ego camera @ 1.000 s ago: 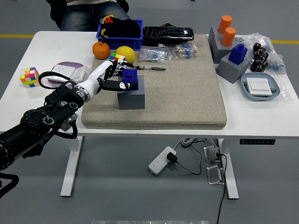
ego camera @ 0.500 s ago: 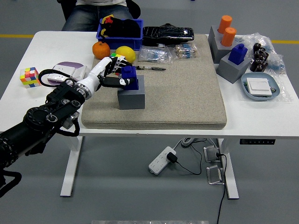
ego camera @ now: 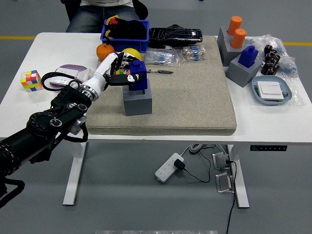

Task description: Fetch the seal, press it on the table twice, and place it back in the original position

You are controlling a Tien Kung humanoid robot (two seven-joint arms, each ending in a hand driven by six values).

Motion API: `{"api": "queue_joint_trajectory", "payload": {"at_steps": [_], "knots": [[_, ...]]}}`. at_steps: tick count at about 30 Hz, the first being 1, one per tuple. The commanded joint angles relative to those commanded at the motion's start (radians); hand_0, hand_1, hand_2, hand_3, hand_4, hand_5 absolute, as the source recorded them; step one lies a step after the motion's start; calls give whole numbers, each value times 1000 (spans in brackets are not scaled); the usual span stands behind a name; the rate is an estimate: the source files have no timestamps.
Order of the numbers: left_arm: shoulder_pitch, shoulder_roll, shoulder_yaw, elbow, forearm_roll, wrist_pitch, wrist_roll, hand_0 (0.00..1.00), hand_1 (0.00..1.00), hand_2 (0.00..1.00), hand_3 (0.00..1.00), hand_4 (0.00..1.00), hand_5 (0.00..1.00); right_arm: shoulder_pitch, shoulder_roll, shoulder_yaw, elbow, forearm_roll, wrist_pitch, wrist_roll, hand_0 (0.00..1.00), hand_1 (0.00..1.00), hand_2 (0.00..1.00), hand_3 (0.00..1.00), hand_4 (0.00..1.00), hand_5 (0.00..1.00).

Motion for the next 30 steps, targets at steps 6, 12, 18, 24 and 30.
{"api": "queue_joint_trajectory", "payload": {"at_steps": [6, 12, 18, 24, 30], "knots": [[-1, 20, -36, -53, 35, 6, -4, 666, 458, 392, 499, 714, 2, 1, 2, 6, 0, -1, 0, 0, 861, 795, 767, 764, 841, 531], [-3, 96, -101, -111, 88, 19, -15, 667, 457, 392, 499, 712, 2, -2, 0, 12, 1, -3, 0, 0, 861, 795, 766, 765, 841, 532], [26, 177, -145, -89, 74, 31, -30, 661, 459, 392, 501, 712, 2, -6, 2, 18, 0, -4, 0, 0, 861, 795, 766, 764, 841, 533], [71, 214, -118, -54, 68, 40, -43, 662, 458, 391, 502, 715, 2, -6, 3, 19, 1, -5, 0, 0, 861, 795, 765, 765, 840, 534], [104, 209, -92, -39, 59, 44, -46, 662, 459, 391, 500, 715, 2, -5, 2, 19, 3, -2, -1, 0, 861, 795, 766, 765, 839, 532]]}}
